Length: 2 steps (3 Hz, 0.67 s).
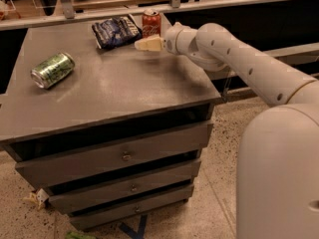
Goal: Move coke can near blue chip bag
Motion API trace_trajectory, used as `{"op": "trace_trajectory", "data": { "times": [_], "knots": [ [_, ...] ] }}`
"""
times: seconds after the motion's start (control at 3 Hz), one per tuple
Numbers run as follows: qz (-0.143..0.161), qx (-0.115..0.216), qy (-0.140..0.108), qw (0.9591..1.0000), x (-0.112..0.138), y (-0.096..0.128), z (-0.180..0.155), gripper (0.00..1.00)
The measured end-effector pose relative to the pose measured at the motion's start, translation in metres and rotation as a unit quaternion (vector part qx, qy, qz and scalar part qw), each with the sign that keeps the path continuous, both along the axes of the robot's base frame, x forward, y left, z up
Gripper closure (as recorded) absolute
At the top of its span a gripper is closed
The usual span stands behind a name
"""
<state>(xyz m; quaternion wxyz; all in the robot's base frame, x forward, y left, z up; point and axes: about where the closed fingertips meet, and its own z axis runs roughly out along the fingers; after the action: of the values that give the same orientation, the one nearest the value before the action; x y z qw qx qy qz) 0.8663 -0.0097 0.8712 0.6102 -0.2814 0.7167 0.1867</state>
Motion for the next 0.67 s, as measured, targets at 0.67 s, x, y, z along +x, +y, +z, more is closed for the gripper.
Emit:
{"op": "trace_trajectory", "data": {
  "times": [0.67],
  "knots": [
    [-0.025, -0.023, 0.006, 0.9994, -0.04, -0.05, 0.018, 0.0]
  ]
}}
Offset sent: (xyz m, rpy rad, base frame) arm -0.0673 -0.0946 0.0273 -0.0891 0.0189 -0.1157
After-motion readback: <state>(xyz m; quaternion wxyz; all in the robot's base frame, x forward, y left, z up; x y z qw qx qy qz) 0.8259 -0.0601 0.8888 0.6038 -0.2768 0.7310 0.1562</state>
